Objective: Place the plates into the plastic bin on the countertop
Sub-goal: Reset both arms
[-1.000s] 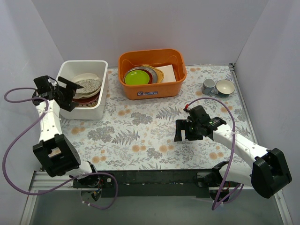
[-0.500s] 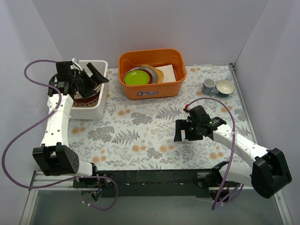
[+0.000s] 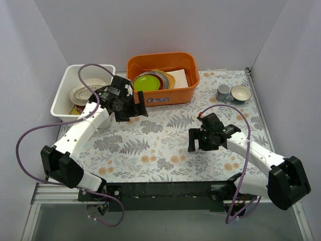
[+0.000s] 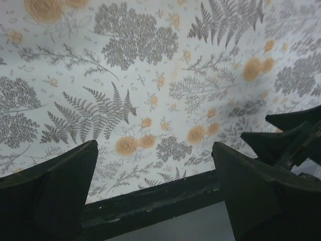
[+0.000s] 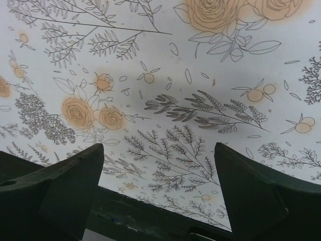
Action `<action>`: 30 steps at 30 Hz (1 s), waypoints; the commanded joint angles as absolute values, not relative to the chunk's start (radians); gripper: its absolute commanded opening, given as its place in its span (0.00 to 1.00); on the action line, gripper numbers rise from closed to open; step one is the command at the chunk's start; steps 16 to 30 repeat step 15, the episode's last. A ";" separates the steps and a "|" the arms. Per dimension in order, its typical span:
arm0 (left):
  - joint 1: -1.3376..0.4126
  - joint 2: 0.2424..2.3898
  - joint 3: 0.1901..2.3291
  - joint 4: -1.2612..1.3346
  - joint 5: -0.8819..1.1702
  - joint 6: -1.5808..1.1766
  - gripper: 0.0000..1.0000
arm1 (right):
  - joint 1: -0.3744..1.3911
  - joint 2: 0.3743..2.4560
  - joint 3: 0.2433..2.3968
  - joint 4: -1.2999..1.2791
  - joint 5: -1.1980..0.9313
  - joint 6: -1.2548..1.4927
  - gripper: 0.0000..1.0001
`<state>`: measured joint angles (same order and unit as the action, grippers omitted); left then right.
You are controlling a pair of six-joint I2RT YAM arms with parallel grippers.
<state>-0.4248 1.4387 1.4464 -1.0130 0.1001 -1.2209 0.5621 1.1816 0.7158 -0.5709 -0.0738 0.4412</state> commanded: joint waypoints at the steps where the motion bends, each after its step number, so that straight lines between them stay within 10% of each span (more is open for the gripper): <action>1: -0.506 1.414 1.385 -1.036 0.017 -1.262 0.98 | 0.549 1.204 0.733 -0.611 -0.005 0.437 0.98; 30: -0.554 1.296 1.190 -0.939 0.019 -1.339 0.98 | 0.379 1.216 0.696 -0.589 0.006 0.336 0.98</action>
